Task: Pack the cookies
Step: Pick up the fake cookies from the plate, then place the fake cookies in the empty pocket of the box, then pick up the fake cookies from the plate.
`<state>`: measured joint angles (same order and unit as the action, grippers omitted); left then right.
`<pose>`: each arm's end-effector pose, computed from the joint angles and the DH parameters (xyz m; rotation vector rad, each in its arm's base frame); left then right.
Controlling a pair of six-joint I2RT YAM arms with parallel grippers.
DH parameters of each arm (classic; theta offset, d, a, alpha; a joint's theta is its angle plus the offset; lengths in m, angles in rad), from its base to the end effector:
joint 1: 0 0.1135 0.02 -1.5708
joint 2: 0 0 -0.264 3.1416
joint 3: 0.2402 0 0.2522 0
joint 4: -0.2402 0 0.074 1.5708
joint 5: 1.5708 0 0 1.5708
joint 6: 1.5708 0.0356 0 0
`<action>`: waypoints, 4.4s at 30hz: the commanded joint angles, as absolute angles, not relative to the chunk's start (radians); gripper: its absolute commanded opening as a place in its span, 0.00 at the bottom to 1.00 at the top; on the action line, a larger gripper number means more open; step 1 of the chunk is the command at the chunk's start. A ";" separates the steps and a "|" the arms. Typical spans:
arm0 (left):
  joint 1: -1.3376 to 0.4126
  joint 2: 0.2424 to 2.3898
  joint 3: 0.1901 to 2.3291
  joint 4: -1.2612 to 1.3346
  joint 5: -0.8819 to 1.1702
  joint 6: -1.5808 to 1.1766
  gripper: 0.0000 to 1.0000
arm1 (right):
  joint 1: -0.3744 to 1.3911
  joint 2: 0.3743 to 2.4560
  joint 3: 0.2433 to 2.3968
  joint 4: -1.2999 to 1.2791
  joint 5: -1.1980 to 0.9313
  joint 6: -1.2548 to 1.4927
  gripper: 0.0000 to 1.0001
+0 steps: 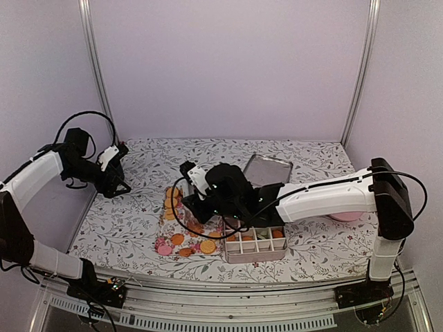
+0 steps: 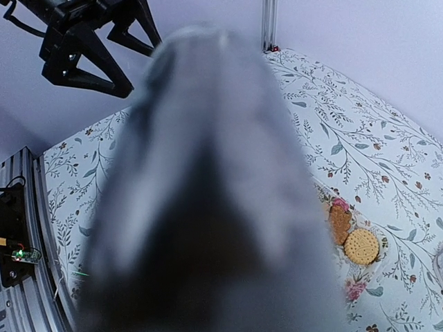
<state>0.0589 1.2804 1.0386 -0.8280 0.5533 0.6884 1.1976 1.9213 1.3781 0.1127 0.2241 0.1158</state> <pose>0.2474 -0.0042 0.2746 0.9282 2.2756 -0.4190 0.1715 0.4163 0.2408 -0.9237 1.8236 0.6164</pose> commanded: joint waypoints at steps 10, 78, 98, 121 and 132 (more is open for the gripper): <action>0.061 1.241 1.034 -0.851 0.546 0.703 0.87 | 1.200 1.970 1.403 0.159 0.227 0.099 0.39; 0.062 1.246 1.070 -0.875 0.516 0.701 0.86 | 1.243 1.355 1.041 -0.208 0.336 0.301 0.23; 0.062 1.240 1.056 -0.876 0.515 0.687 0.86 | 1.279 1.379 1.039 -0.157 0.341 0.321 0.40; 0.061 1.213 1.046 -0.849 0.501 0.639 0.86 | 1.273 1.666 1.373 0.001 0.374 0.097 0.41; 0.061 1.200 1.023 -0.824 0.515 0.615 0.85 | 1.248 1.884 1.453 -0.049 0.378 0.124 0.41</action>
